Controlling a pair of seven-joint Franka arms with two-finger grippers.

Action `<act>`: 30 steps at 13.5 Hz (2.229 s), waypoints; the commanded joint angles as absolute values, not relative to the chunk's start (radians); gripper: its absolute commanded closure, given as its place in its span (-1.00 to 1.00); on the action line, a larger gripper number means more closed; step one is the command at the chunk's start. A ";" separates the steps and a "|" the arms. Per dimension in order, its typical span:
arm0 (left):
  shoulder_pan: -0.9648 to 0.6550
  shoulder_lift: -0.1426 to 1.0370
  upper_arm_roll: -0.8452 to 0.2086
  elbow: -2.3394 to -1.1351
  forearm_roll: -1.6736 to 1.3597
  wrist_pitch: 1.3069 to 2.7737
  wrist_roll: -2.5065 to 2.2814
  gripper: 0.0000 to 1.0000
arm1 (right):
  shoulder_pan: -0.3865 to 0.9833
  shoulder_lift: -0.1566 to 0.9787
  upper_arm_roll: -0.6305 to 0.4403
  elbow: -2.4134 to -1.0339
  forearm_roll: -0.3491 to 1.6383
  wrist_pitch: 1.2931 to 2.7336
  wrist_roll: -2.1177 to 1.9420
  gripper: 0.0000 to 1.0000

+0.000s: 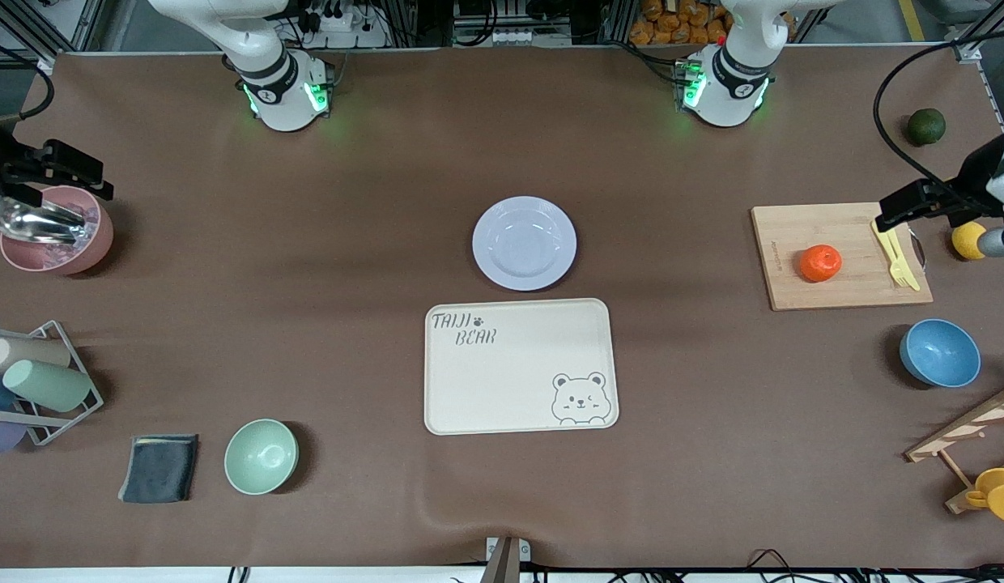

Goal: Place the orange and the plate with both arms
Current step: 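Reach the left gripper to the orange while the right gripper reaches the plate, then grasp the orange with the left gripper while the right gripper grips the plate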

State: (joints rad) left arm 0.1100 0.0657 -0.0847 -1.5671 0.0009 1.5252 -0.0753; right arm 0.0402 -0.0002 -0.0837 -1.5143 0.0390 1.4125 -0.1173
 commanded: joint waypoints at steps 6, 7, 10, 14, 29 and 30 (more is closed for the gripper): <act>0.259 0.089 -0.083 -1.991 0.049 1.908 -0.064 -1.00 | 0.038 -0.023 -0.086 -1.606 0.120 1.408 -0.115 -1.00; 0.259 0.113 -0.083 -2.006 0.051 1.925 -0.071 -1.00 | 0.038 -0.020 -0.086 -1.621 0.139 1.408 -0.114 -1.00; 0.298 0.162 -0.084 -2.045 0.054 1.990 -0.051 -1.00 | 0.035 -0.018 -0.089 -1.719 0.262 1.431 -0.100 -1.00; 0.299 0.247 -0.083 -2.059 0.054 2.005 -0.052 -1.00 | 0.052 0.005 -0.086 -1.808 0.342 1.488 -0.098 -1.00; 0.301 0.379 -0.083 -2.060 0.124 2.028 -0.071 -1.00 | 0.495 0.145 -0.084 -2.238 0.895 2.270 -0.058 -1.00; 0.299 0.382 -0.081 -2.060 0.150 2.028 -0.072 -1.00 | 0.538 0.175 -0.084 -2.235 0.947 2.314 -0.058 -1.00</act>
State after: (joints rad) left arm 0.2919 0.3780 -0.0759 -2.0583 0.1035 2.0167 -0.0629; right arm 0.4739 0.1301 -0.0739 -2.2386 0.8601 2.2561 -0.0670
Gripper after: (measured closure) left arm 0.000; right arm 0.000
